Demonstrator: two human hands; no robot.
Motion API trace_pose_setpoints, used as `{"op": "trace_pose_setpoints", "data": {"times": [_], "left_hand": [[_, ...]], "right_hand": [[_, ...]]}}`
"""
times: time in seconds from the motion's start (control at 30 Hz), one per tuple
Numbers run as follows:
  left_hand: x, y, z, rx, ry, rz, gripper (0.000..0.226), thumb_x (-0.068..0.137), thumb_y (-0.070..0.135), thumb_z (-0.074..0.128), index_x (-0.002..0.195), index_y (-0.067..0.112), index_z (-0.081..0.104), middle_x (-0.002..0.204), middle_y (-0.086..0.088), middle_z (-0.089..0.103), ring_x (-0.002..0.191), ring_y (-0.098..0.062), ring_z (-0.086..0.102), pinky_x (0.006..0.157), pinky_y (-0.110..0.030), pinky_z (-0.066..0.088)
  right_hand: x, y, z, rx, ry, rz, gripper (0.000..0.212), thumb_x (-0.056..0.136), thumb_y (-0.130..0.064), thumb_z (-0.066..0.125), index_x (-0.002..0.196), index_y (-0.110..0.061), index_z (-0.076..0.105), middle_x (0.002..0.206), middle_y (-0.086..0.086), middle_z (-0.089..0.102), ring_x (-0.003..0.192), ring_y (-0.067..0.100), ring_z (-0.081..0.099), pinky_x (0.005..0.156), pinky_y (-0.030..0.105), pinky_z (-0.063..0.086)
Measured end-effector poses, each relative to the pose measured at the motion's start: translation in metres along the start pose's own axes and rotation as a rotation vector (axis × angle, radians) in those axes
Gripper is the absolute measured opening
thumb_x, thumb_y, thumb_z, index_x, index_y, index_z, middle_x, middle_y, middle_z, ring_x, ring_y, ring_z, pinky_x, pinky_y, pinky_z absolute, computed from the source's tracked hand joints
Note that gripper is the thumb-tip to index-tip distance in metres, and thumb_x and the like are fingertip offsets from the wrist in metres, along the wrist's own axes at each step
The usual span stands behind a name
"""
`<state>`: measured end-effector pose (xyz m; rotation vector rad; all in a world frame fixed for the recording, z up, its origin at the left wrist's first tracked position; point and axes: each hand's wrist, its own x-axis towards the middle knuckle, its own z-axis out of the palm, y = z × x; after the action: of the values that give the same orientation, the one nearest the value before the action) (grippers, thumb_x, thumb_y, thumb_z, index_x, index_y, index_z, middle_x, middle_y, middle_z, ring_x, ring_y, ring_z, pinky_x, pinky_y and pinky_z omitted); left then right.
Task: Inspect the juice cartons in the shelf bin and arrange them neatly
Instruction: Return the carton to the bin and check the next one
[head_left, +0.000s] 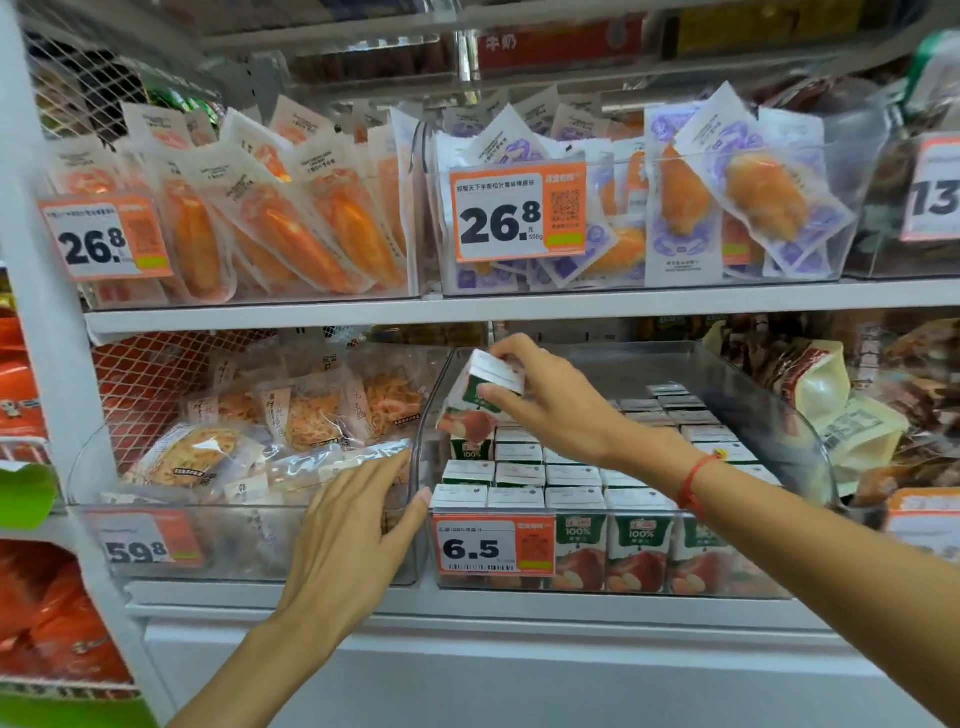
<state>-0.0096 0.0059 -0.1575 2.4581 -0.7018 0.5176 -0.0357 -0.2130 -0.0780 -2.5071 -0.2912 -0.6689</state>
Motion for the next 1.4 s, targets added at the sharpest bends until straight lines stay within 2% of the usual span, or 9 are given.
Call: {"op": "trace_pose_setpoints", "data": {"times": [0.2, 0.3, 0.47, 0.7, 0.83, 1.0, 1.07, 1.3, 1.4], "left_hand": [[-0.023, 0.061, -0.031, -0.515, -0.064, -0.161, 0.025, 0.097, 0.050, 0.043, 0.120, 0.048, 0.052, 0.125, 0.020, 0.058, 0.117, 0.000, 0.053, 0.093, -0.024, 0.043], [-0.043, 0.083, -0.034, -0.782, -0.171, -0.223, 0.019, 0.096, 0.043, 0.047, 0.113, 0.044, 0.056, 0.106, 0.020, 0.065, 0.094, 0.016, 0.058, 0.076, -0.006, 0.040], [-0.068, 0.087, -0.027, -0.952, -0.307, -0.186, 0.027, 0.092, 0.027, 0.058, 0.119, 0.027, 0.063, 0.099, 0.019, 0.074, 0.092, 0.004, 0.068, 0.075, -0.012, 0.050], [-0.082, 0.068, -0.004, -1.062, -0.415, -0.394, 0.021, 0.094, 0.026, 0.059, 0.113, 0.022, 0.067, 0.102, 0.006, 0.076, 0.090, -0.007, 0.073, 0.066, -0.013, 0.054], [-0.089, 0.062, 0.013, -1.084, -0.416, -0.487, 0.024, 0.092, 0.027, 0.063, 0.115, 0.021, 0.064, 0.105, 0.003, 0.075, 0.090, -0.008, 0.073, 0.066, -0.014, 0.055], [-0.090, 0.057, 0.022, -1.047, -0.470, -0.482, 0.034, 0.089, 0.029, 0.067, 0.122, 0.023, 0.058, 0.115, 0.002, 0.070, 0.099, -0.011, 0.071, 0.089, -0.032, 0.057], [-0.089, 0.056, 0.021, -1.046, -0.472, -0.462, 0.030, 0.089, 0.032, 0.067, 0.118, 0.028, 0.060, 0.107, 0.005, 0.073, 0.094, -0.009, 0.072, 0.085, -0.030, 0.059], [-0.090, 0.057, 0.020, -1.071, -0.491, -0.440, 0.011, 0.096, 0.028, 0.057, 0.102, 0.037, 0.061, 0.090, 0.013, 0.076, 0.080, -0.003, 0.073, 0.059, -0.013, 0.054], [-0.092, 0.056, 0.020, -1.086, -0.495, -0.450, 0.015, 0.098, 0.024, 0.054, 0.108, 0.033, 0.063, 0.095, 0.010, 0.076, 0.082, -0.007, 0.073, 0.060, -0.014, 0.054]], "right_hand": [[-0.067, -0.047, -0.018, 0.428, 0.139, 0.172, 0.028, 0.091, -0.046, 0.053, 0.104, -0.022, 0.057, 0.095, -0.007, 0.065, 0.084, 0.001, 0.062, 0.068, 0.017, 0.052], [-0.093, -0.061, -0.016, 0.579, 0.148, 0.288, 0.037, 0.080, -0.051, 0.058, 0.098, -0.020, 0.065, 0.091, -0.002, 0.071, 0.083, 0.005, 0.067, 0.070, 0.020, 0.056], [-0.123, -0.058, -0.005, 0.809, 0.158, 0.515, 0.033, 0.077, -0.040, 0.075, 0.104, -0.025, 0.062, 0.087, -0.010, 0.074, 0.076, 0.003, 0.072, 0.053, 0.016, 0.053], [-0.141, -0.042, 0.010, 0.783, -0.086, 0.709, 0.033, 0.091, -0.049, 0.057, 0.107, -0.022, 0.065, 0.103, -0.003, 0.074, 0.095, 0.012, 0.071, 0.089, 0.033, 0.054], [-0.151, -0.036, 0.013, 0.713, -0.285, 0.700, 0.037, 0.101, -0.044, 0.043, 0.118, -0.019, 0.064, 0.115, 0.001, 0.070, 0.101, 0.013, 0.068, 0.076, 0.019, 0.056], [-0.155, -0.028, 0.022, 0.640, -0.289, 0.675, 0.040, 0.104, -0.038, 0.037, 0.123, -0.012, 0.061, 0.116, 0.005, 0.069, 0.103, 0.018, 0.067, 0.083, 0.022, 0.056], [-0.155, -0.027, 0.024, 0.622, -0.290, 0.674, 0.041, 0.104, -0.039, 0.035, 0.122, -0.013, 0.061, 0.115, 0.003, 0.069, 0.101, 0.016, 0.067, 0.079, 0.019, 0.056], [-0.159, -0.020, 0.025, 0.711, -0.386, 0.708, 0.033, 0.100, -0.023, 0.050, 0.133, -0.017, 0.055, 0.124, 0.004, 0.066, 0.109, 0.019, 0.065, 0.092, 0.031, 0.055], [-0.162, -0.017, 0.023, 0.734, -0.486, 0.672, 0.051, 0.093, -0.011, 0.063, 0.139, -0.026, 0.049, 0.127, 0.007, 0.063, 0.115, 0.019, 0.063, 0.102, 0.040, 0.050]]}}
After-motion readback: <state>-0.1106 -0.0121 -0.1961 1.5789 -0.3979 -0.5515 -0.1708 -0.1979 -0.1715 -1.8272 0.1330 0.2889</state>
